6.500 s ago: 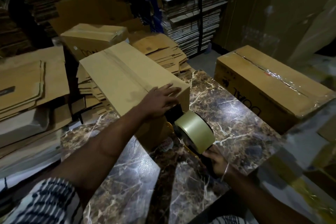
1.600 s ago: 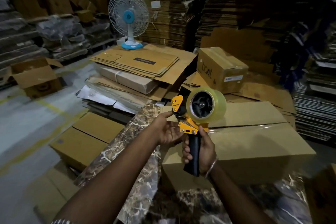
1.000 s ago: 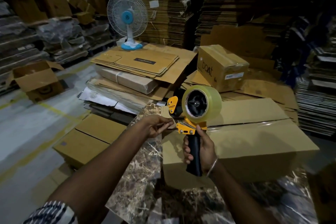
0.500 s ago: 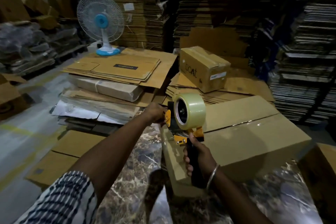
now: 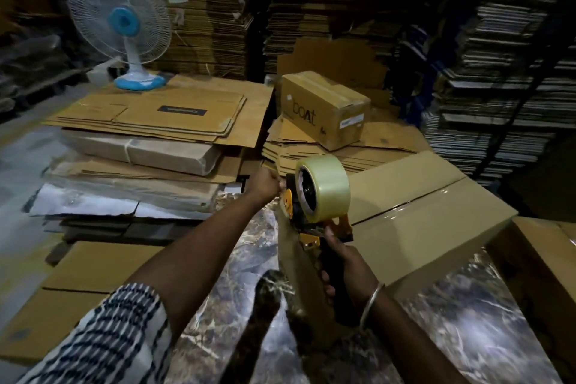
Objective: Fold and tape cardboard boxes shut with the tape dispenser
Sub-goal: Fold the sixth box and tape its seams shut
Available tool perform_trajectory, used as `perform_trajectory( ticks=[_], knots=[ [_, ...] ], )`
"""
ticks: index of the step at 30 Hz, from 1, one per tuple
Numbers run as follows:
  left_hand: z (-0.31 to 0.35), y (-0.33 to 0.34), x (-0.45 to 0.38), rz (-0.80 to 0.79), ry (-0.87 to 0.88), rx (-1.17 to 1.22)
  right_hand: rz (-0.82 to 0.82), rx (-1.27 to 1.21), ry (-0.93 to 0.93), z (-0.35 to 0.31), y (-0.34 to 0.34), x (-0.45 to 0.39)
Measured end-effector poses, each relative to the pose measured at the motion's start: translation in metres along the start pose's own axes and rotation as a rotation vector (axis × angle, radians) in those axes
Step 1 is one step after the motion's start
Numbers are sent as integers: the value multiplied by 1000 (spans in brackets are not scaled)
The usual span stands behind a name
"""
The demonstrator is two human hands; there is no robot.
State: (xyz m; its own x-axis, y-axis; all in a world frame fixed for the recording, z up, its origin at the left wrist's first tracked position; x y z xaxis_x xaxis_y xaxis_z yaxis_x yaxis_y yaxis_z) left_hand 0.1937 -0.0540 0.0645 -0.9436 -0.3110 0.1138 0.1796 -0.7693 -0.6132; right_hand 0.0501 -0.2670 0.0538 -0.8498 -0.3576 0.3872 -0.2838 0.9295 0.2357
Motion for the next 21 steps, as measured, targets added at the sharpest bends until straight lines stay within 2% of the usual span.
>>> perform_trajectory(
  ticks=[10,15,21],
  knots=[
    [-14,0,5,-20,73,-46,18,37,82,1,17,2],
    [-16,0,6,-36,96,28,48,95,64,-2,20,1],
    [-25,8,1,-39,44,177,77,116,58,1,21,-3]
  ],
)
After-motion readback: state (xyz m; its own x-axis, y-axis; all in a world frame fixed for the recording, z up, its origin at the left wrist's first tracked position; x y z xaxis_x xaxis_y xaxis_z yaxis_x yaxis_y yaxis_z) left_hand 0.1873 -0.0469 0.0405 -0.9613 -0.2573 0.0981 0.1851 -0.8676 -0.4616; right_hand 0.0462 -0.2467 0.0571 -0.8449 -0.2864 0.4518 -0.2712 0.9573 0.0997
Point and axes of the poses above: each hand's wrist, its own x-axis away from the middle knuckle, its own y-axis out of the palm, z = x × y, the point moved 3 cm from there along -x, towards the middle knuckle
